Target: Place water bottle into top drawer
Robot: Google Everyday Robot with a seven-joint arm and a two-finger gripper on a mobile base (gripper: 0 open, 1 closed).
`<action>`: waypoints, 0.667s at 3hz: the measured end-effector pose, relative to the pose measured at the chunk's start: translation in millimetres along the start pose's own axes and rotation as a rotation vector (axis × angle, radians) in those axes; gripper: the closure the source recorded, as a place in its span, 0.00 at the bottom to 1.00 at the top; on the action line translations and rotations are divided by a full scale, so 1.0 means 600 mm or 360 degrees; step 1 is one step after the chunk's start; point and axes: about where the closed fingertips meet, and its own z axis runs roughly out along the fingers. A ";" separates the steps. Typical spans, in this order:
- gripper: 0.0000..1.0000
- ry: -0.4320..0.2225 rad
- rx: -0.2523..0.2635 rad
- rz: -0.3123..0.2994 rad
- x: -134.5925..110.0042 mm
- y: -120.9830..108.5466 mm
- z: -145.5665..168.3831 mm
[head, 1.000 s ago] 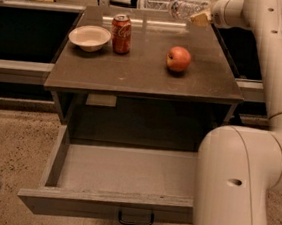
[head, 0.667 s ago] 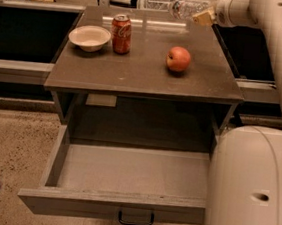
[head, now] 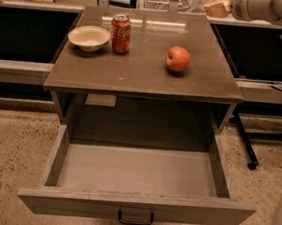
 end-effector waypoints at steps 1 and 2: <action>1.00 -0.0032 0.0046 -0.0029 0.003 0.025 -0.059; 1.00 0.0040 -0.0036 -0.0014 0.051 0.075 -0.037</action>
Offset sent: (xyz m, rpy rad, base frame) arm -0.0320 -0.0038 0.0069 -0.0054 -0.0385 -0.0103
